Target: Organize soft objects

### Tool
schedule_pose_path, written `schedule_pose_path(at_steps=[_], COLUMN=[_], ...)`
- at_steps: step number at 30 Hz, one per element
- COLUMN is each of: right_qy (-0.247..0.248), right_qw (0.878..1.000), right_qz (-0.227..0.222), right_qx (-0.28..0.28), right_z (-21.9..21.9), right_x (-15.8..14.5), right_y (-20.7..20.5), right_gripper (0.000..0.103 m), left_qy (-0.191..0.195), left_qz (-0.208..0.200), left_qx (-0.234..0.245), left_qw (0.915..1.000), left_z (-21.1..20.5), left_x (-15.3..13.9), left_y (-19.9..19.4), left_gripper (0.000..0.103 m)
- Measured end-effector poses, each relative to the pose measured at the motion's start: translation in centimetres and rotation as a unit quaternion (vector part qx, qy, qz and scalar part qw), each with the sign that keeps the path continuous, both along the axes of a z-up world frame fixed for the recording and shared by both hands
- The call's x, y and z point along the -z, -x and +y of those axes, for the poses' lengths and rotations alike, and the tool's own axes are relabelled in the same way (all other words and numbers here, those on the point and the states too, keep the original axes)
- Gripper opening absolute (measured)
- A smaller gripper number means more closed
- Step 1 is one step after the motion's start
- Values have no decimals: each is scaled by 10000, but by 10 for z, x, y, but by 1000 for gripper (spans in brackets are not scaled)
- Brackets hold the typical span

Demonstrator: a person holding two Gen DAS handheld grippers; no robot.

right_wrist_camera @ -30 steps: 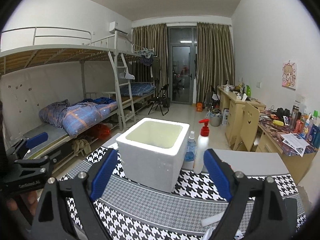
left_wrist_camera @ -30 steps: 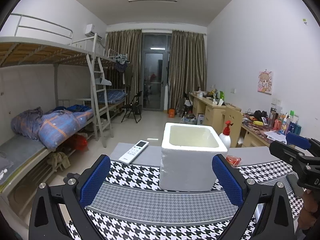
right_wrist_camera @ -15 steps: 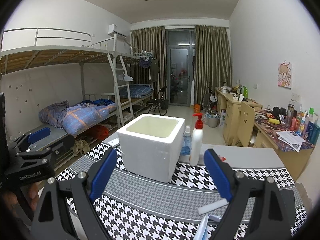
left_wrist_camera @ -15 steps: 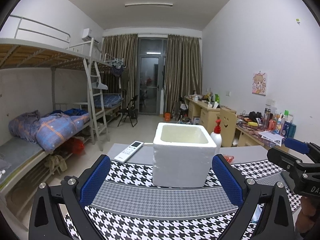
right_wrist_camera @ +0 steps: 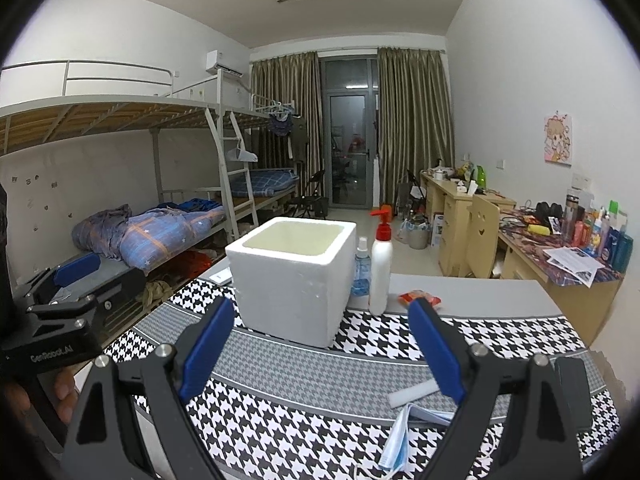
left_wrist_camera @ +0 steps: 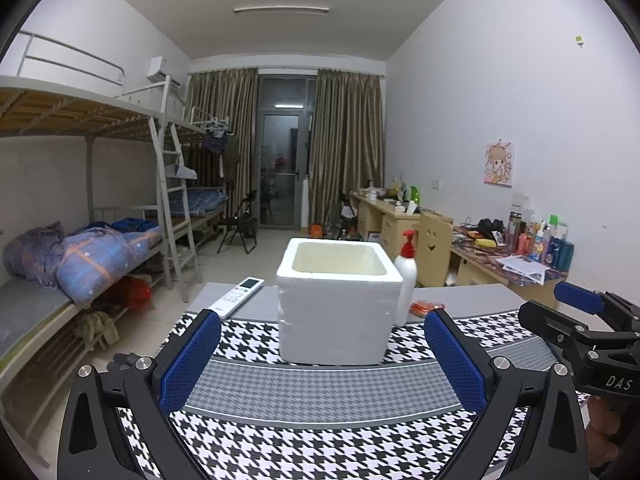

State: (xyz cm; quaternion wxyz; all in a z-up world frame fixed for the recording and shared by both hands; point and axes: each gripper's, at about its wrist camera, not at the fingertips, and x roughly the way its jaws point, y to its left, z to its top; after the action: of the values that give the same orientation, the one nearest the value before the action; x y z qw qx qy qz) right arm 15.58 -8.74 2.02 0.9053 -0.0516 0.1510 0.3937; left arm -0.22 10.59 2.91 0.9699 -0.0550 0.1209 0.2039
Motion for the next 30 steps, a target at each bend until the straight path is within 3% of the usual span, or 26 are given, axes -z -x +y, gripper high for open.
schedule_pose_path(at_steps=[30], right_qy=[-112], right_qw=[9986], right_qz=[201], right_qx=[485], right_z=[-47], right_x=[20], right_y=[5], right_gripper=[92], left_qy=[157], left_qz=[194], left_qx=[814], left_qw=[9964], left_z=[-31], left_x=[21], left_y=[-27], left_gripper=[102])
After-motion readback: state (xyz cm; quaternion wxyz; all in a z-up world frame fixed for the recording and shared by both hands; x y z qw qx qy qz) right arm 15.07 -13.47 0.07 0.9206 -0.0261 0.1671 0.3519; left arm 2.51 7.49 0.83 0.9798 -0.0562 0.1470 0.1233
